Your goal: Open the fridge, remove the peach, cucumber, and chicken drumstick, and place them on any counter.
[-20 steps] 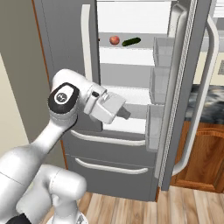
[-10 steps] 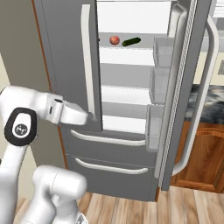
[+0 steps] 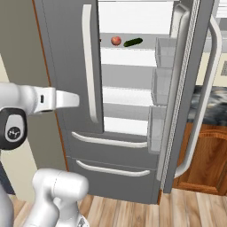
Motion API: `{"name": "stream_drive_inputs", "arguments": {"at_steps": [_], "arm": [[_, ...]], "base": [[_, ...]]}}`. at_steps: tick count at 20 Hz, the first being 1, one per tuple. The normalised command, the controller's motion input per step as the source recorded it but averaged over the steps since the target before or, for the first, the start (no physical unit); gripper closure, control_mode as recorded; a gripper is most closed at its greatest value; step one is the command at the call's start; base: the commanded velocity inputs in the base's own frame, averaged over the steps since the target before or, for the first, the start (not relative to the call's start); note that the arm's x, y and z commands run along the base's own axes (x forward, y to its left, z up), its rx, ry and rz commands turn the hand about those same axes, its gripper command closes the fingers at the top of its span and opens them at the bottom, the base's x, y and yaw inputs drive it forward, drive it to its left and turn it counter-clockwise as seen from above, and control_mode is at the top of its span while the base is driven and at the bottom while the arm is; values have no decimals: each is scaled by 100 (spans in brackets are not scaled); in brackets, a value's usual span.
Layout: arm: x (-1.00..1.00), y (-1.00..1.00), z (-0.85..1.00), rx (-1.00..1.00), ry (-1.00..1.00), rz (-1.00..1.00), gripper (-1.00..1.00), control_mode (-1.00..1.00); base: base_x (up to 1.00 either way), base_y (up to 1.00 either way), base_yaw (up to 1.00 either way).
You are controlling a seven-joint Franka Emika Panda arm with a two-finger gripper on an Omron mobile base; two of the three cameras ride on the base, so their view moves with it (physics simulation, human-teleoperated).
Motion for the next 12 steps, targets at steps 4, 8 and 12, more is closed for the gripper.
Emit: {"name": "stream_drive_inputs", "arguments": {"at_steps": [4, 8, 12], "arm": [[-1, 13, 38, 23, -1, 18, 100, -100], [23, 0, 17, 31, 3, 0, 100, -100], [51, 9, 6, 0, 3, 0, 100, -100]], "base": [[0, 0, 0], [0, 0, 0], [0, 0, 0]]}}
